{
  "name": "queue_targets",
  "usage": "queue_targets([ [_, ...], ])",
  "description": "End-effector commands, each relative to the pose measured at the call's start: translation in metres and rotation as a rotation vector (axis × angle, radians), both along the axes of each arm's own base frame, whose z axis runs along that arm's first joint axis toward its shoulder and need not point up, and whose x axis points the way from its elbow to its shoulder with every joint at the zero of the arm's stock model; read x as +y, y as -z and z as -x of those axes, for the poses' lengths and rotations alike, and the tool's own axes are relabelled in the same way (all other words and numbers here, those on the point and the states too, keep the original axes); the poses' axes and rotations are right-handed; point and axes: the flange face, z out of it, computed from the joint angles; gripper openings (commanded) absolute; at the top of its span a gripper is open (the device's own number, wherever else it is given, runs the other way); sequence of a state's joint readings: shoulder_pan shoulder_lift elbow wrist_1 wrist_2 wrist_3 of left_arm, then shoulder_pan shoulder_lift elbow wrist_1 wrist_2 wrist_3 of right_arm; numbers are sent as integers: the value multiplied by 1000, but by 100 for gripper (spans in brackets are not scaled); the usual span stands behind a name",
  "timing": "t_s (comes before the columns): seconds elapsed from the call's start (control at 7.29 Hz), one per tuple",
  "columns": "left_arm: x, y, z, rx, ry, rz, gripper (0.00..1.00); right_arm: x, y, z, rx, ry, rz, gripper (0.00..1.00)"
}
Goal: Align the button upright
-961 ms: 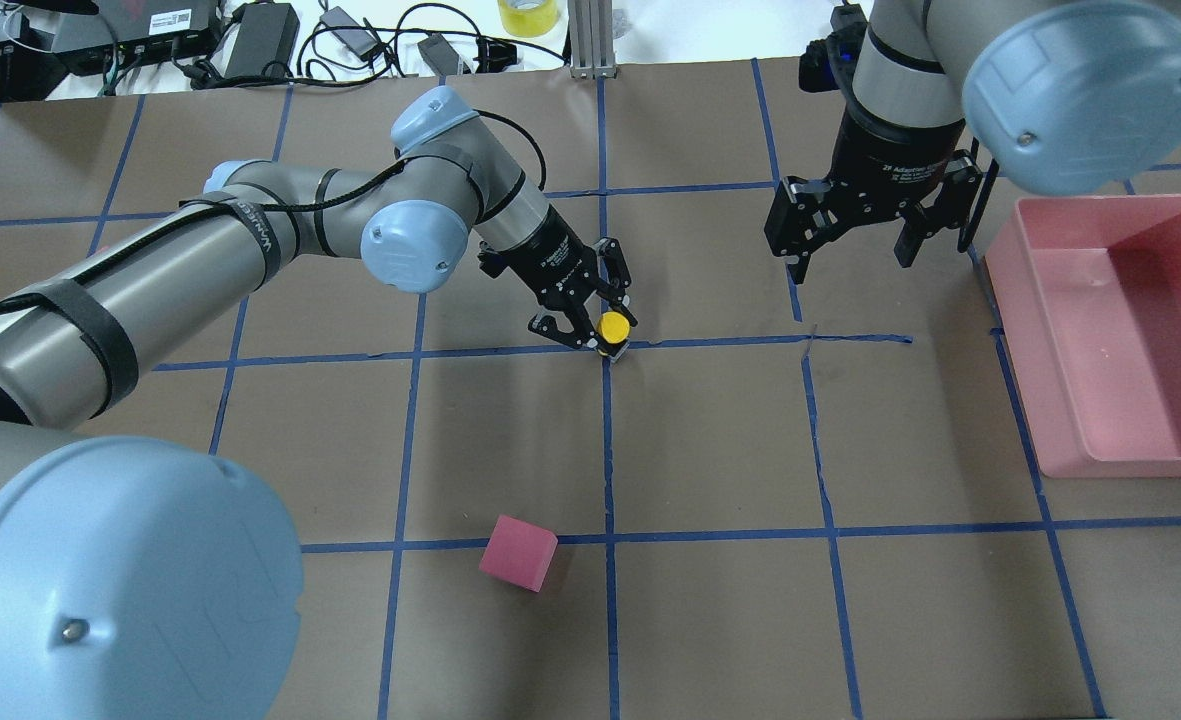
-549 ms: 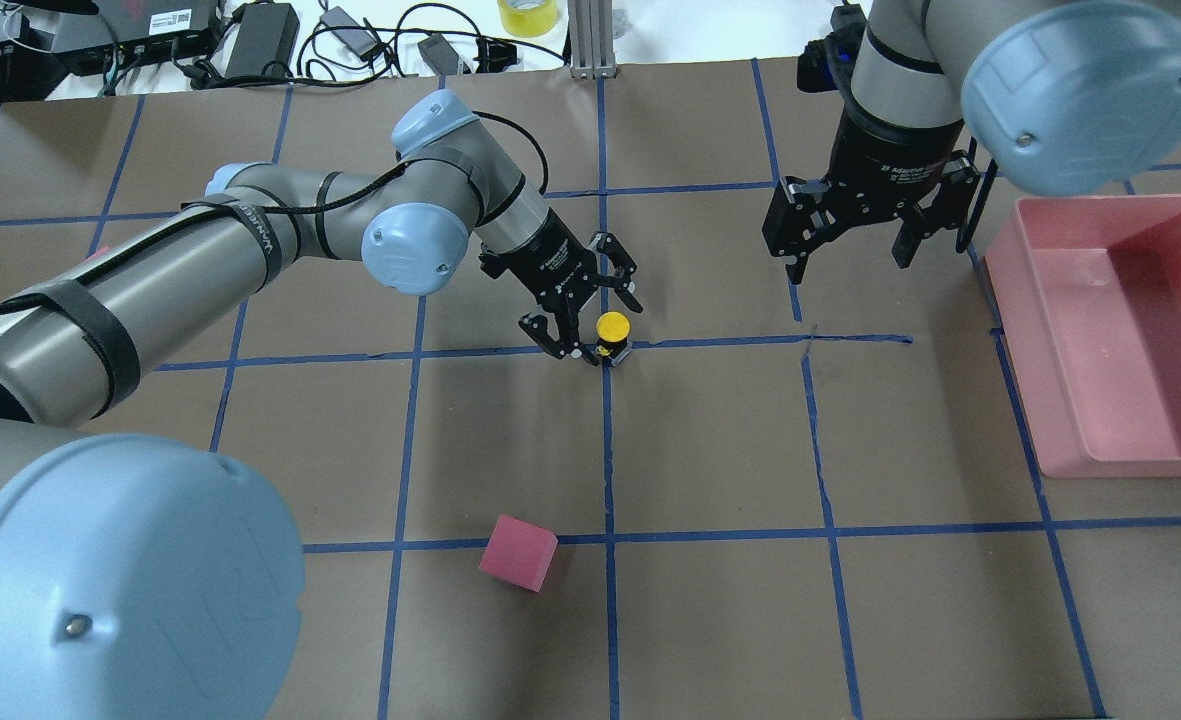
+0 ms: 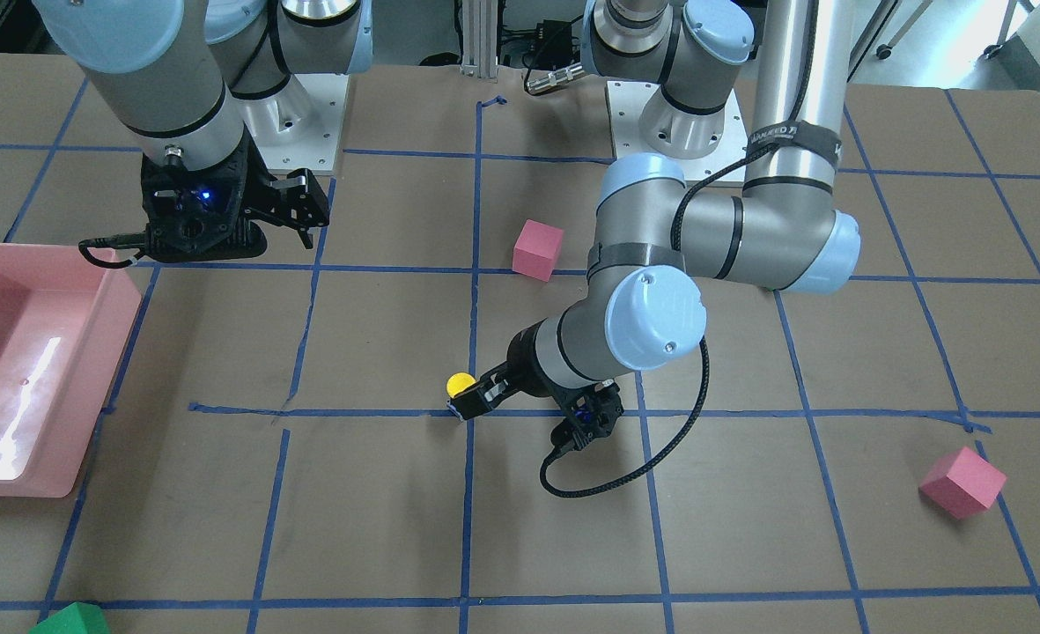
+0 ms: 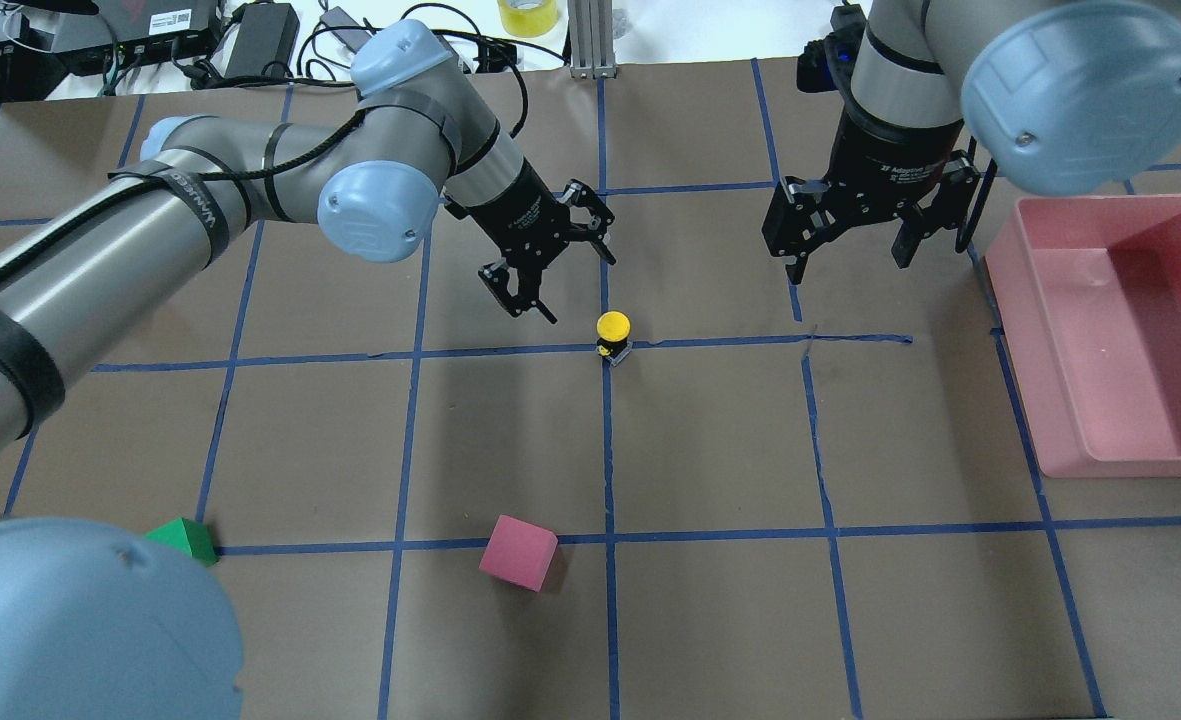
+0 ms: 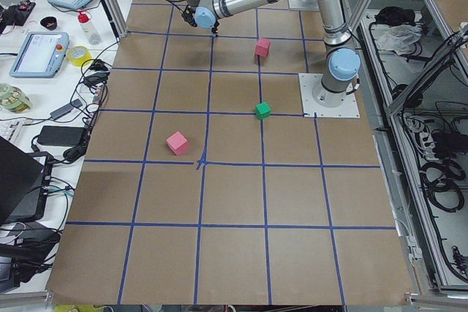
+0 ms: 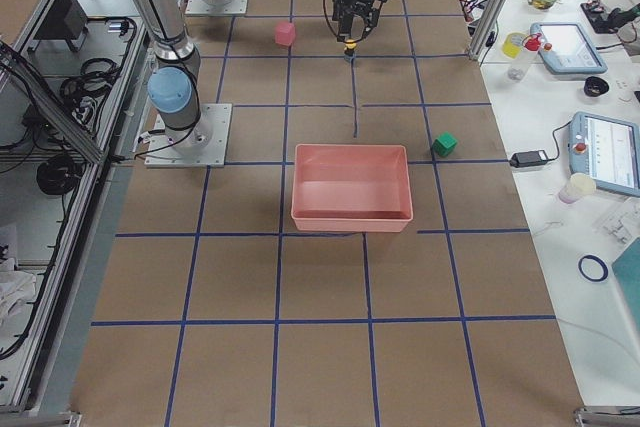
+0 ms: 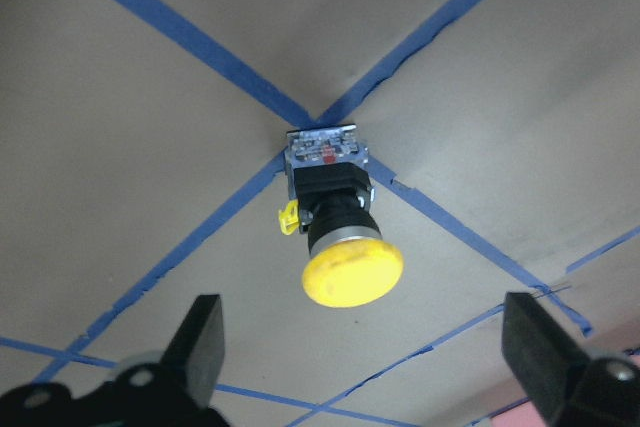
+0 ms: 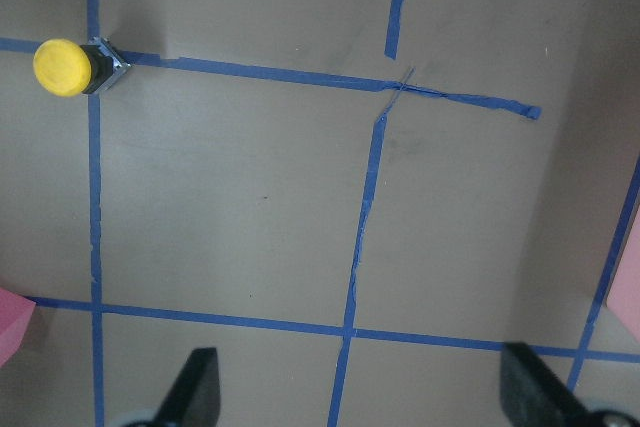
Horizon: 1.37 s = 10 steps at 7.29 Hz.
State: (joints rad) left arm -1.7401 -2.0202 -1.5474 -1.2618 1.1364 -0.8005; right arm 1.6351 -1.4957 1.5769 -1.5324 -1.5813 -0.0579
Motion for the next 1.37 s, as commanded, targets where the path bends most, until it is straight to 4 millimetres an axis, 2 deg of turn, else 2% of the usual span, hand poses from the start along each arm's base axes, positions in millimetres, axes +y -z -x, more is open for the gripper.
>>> queue_targets([
  [0.0,28,-68,-20,-103,214,136,100,0,0,0,0,-4,0,100],
  [0.27,55,-119,-48,-155,441,200,100,0,0,0,3,-2,0,100],
  [0.55,87,-172,-62,-198,680,325,100,0,0,0,0,1,0,100],
  [0.69,103,-195,-67,-225,726,365,100,0,-1,0,1,2,1,100],
  [0.82,110,-208,-74,-232,786,406,100,0,0,0,-1,1,0,100],
  [0.96,111,-223,-86,-244,761,433,100,0,0,0,-1,-2,0,100],
  [1.1,113,-230,-99,-251,752,415,100,-1,1,1,-2,0,1,100],
  [1.24,115,-240,-99,-260,747,429,100,-3,-1,1,-3,-3,12,100],
])
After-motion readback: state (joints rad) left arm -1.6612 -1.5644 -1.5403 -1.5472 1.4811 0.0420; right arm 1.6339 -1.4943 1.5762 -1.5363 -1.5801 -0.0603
